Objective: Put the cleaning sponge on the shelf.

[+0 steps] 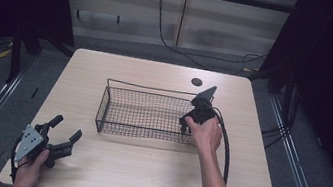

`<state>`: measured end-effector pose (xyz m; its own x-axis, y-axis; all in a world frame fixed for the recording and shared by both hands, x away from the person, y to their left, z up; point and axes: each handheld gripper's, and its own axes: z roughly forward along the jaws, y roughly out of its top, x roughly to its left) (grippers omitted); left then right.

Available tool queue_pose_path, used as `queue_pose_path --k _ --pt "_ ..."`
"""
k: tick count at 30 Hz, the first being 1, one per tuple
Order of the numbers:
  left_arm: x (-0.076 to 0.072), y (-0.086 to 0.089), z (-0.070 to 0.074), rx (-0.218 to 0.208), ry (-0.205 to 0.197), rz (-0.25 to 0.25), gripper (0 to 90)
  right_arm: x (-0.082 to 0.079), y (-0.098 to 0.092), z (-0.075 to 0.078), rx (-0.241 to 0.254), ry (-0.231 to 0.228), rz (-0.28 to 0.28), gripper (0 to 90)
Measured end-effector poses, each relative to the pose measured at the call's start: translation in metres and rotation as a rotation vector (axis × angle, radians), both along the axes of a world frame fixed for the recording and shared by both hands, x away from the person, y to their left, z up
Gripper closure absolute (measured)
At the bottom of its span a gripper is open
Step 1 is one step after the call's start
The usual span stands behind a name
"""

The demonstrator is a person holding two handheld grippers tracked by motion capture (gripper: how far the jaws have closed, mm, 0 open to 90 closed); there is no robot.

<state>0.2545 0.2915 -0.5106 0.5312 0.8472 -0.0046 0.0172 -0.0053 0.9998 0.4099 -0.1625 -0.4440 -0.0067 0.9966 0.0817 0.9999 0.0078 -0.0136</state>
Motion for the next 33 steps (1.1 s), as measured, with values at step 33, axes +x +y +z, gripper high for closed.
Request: queue_pose_path --k 33 --pt "0.0 0.0 0.0 0.0 0.0 0.0 15.7 -0.012 -0.016 0.029 0.085 -0.123 0.098 19.5"
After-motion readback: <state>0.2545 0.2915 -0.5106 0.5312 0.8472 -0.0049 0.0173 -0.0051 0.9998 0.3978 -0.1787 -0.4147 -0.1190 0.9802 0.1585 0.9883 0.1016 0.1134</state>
